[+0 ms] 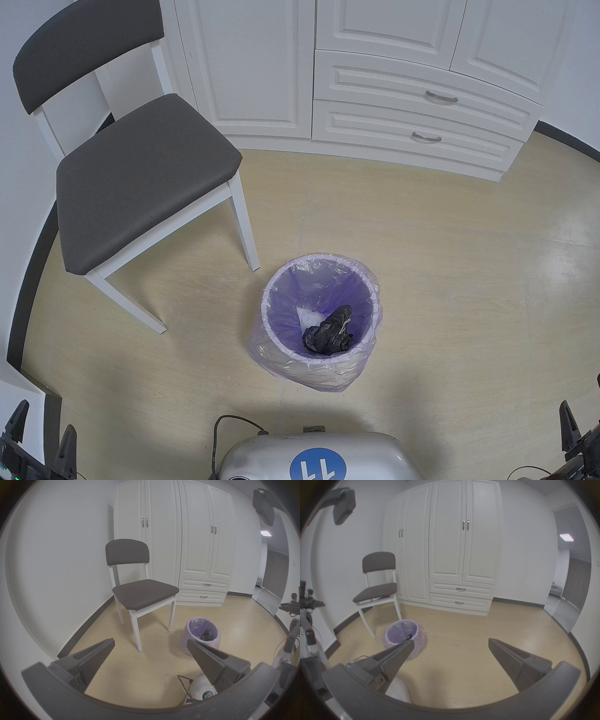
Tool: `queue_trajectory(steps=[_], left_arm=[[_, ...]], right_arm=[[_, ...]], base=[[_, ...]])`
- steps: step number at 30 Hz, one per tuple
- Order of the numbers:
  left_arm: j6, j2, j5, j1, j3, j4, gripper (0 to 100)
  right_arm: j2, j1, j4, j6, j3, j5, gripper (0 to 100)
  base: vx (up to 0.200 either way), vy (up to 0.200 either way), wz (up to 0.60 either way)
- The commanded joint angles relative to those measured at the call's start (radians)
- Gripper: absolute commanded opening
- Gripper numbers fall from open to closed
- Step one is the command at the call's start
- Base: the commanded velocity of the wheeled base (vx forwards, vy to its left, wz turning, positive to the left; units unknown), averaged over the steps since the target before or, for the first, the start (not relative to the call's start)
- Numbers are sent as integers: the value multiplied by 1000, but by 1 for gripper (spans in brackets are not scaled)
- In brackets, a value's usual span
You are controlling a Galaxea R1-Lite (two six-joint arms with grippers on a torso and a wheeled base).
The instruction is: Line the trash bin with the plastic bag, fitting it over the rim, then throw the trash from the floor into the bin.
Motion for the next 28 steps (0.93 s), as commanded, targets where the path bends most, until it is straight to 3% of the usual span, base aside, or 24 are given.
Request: queue_trajectory(steps=[1, 7, 28], left_arm=[[-3, -13, 0, 0, 18, -5, 100], [-3, -13, 0, 0, 18, -5, 100], [-4, -13, 0, 0, 18, -5, 100]], right_arm=[[-14, 2, 12, 34, 18, -19, 100], [-14, 2, 91, 105, 15, -22, 100], [-14, 2, 75, 103, 18, -21, 100]], base=[[0, 0, 0], [0, 0, 0], [0, 0, 0]])
